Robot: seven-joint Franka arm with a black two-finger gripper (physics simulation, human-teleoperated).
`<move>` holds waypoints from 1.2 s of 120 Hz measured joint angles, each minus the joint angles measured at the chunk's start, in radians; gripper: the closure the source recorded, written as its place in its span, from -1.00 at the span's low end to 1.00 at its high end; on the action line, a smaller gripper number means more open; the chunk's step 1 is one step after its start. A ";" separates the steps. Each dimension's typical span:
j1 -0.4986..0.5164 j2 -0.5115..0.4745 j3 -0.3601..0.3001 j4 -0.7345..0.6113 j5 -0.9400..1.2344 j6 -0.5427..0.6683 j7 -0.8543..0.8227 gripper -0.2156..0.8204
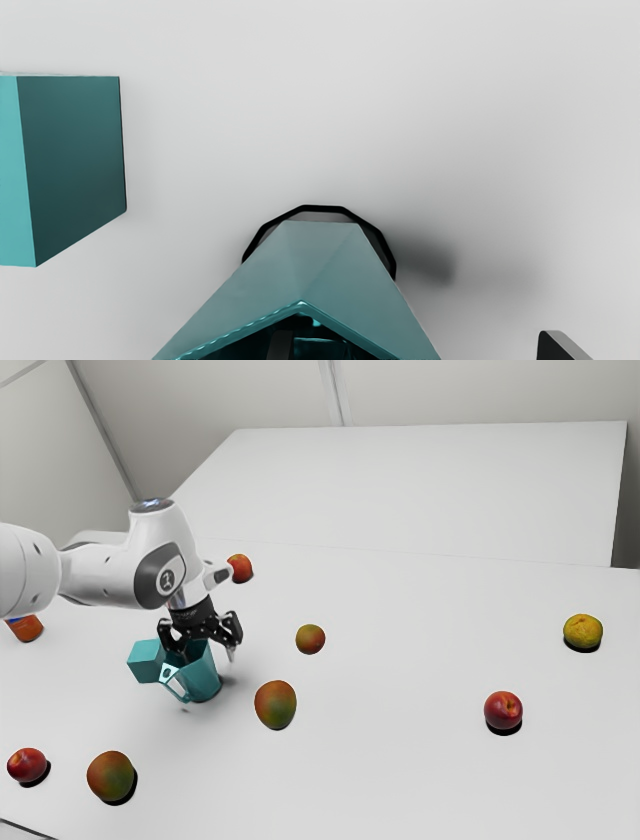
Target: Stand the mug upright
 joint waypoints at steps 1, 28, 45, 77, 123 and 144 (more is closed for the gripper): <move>0.000 0.000 0.000 0.001 0.000 0.000 0.000 -0.45; 0.006 -0.010 0.001 0.019 -0.003 -0.014 0.007 -0.54; 0.007 -0.011 0.000 0.033 -0.005 -0.022 0.011 -0.56; -0.004 -0.027 0.000 0.072 -0.023 -0.045 0.025 -0.58; -0.001 -0.059 -0.008 0.343 0.009 -0.227 0.136 -0.58; 0.137 -0.079 -0.149 0.446 0.044 -0.344 0.196 -0.58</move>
